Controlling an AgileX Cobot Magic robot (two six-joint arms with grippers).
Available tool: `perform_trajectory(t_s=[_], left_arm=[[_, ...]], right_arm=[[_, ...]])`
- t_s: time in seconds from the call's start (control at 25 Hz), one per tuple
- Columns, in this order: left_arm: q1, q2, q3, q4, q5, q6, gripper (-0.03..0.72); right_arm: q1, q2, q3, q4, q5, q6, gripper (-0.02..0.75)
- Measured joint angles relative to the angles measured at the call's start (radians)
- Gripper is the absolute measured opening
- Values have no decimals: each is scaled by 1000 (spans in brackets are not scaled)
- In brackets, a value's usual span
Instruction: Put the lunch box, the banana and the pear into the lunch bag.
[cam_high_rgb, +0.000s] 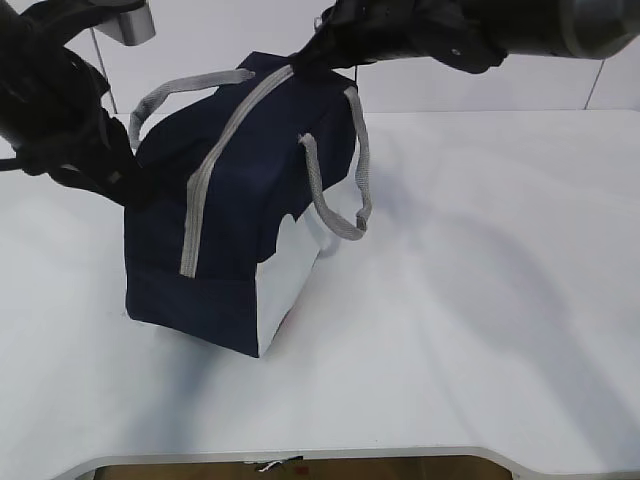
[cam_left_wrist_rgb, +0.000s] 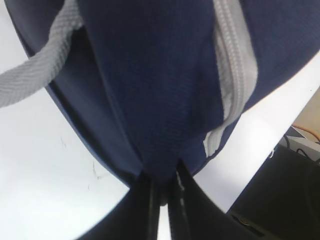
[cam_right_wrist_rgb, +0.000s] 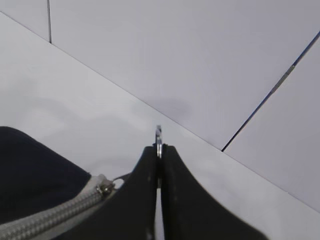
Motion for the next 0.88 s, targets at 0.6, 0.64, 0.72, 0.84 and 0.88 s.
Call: perform_trajectory(t_s=[0.6,0.64,0.72,0.84,0.88], left_arm=[[0,-8,-94,0,100,-153,277],[0,-9,-130,0,118,-162,312],[0,-9,-187,0,133,-179,354],[0,-10,-253,4,111,-186,371],[5,-10,-265,4,95,-186,372]], right_arm=[[17,-18,-2,131,20,0,17],[20,-18,-2,142,28,0,17],[24,-18,-2,167,41,0,17],[29,-18,-2,218,52,0,17],[29,-18,-2,232,57,0,17]])
